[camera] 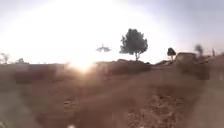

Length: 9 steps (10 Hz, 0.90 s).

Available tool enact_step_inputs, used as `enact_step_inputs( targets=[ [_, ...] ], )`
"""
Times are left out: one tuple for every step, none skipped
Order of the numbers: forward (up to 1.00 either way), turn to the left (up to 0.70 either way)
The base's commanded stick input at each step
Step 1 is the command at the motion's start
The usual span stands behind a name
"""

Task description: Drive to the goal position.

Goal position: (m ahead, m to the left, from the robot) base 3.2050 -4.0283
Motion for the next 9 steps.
enact_step_inputs(
  targets=[
    [0.68,-0.34],
    [0.68,-0.34],
    [0.68,-0.18],
    [0.68,-0.03],
    [0.68,0.00],
    [0.68,0.00],
    [0.68,0.00],
    [0.69,0.00],
    [0.69,0.00]
  ],
)
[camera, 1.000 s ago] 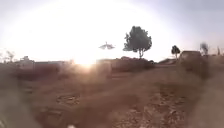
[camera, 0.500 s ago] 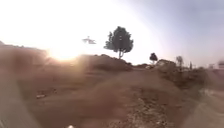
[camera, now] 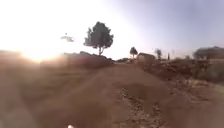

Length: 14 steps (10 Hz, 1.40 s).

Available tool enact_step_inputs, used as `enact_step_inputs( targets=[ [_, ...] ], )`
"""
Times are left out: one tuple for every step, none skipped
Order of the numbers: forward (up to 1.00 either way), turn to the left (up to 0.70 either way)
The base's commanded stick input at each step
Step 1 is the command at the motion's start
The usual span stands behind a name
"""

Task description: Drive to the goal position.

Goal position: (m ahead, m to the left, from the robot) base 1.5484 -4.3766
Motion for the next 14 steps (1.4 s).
enact_step_inputs(
  targets=[
    [0.70,0.00],
    [0.70,0.00],
    [0.70,0.00],
    [0.70,0.00],
    [0.70,0.00],
    [0.70,0.00],
    [0.70,0.00],
    [0.70,0.00],
    [0.70,0.00],
    [0.70,0.00],
    [0.70,0.00],
    [0.70,0.00],
    [0.70,0.00],
    [0.70,0.00]
  ],
)
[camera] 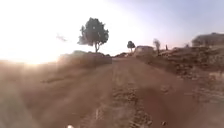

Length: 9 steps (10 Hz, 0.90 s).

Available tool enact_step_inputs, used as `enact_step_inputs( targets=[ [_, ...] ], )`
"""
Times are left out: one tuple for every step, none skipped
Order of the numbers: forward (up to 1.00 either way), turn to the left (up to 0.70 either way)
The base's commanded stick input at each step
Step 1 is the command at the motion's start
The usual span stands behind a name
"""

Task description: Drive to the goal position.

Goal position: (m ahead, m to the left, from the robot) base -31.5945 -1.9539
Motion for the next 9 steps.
enact_step_inputs(
  targets=[
    [0.70,0.00],
    [0.70,0.00],
    [0.70,-0.14],
    [0.70,-0.32],
    [0.70,-0.35],
    [0.70,-0.35],
    [0.70,-0.35],
    [0.70,-0.15],
    [0.70,0.00]
  ],
)
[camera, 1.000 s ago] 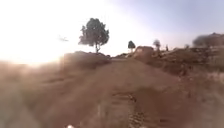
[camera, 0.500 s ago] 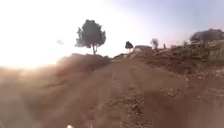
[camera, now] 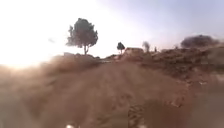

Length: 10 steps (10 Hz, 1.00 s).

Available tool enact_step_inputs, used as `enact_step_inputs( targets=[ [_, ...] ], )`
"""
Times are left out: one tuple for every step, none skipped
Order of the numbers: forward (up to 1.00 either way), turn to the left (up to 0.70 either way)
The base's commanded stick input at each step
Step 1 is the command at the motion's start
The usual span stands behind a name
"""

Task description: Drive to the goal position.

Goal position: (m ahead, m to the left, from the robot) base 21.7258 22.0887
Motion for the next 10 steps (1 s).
enact_step_inputs(
  targets=[
    [0.70,0.00],
    [0.70,0.00],
    [0.70,0.00],
    [0.70,0.00],
    [0.70,0.00],
    [0.70,0.00],
    [0.70,0.00],
    [0.70,0.00],
    [0.70,0.00],
    [0.70,0.00]
  ],
)
